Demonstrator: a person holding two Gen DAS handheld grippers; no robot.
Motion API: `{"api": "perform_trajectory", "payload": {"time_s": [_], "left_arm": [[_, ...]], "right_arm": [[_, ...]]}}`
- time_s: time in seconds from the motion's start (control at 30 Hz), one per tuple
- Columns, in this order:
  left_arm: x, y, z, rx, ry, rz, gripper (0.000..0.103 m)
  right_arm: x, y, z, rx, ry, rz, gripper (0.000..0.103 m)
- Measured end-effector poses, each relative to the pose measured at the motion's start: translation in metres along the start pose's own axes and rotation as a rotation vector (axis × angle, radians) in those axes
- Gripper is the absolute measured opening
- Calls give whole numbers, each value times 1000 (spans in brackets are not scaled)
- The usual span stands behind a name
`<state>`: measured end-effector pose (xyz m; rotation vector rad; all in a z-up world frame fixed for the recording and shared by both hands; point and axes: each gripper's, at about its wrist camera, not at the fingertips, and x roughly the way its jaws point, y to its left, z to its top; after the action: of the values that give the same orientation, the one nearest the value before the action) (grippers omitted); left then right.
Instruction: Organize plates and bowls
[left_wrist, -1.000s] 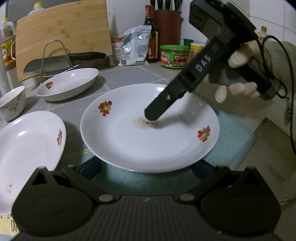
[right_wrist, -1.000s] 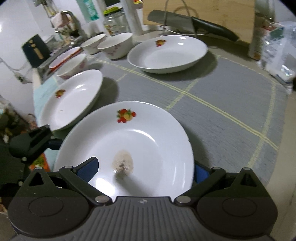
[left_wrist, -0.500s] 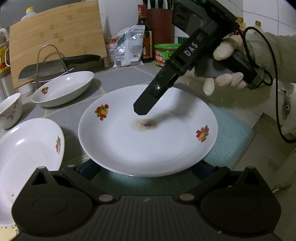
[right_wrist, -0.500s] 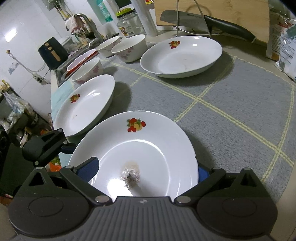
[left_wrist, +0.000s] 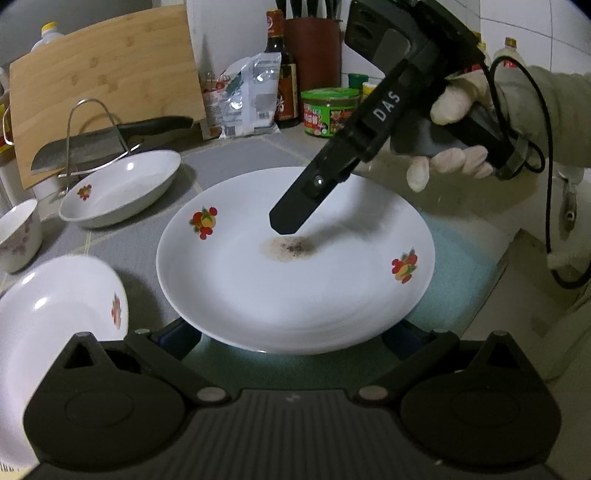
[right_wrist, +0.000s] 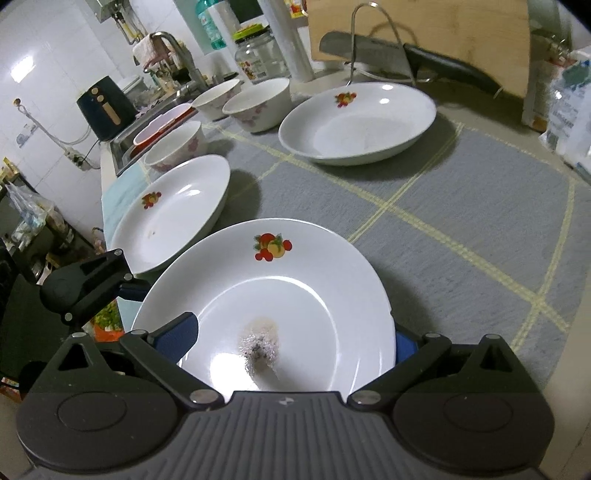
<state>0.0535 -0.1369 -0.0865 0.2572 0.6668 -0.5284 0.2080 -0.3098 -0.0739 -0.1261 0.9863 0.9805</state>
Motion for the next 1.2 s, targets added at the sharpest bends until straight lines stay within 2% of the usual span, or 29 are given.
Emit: {"api": "perform_trajectory", "payload": {"time_s": [0.33, 0.63, 1.2], "left_arm": [[28, -4, 36, 39, -29, -39, 102], [62, -5, 64, 45, -35, -60, 102], [98, 6, 78, 40, 9, -41, 102]], "right_arm": [[-30, -29, 6, 20, -68, -80, 103], [-37, -61, 16, 34, -94, -139, 103], [-23, -91, 25, 57, -104, -207, 103]]}}
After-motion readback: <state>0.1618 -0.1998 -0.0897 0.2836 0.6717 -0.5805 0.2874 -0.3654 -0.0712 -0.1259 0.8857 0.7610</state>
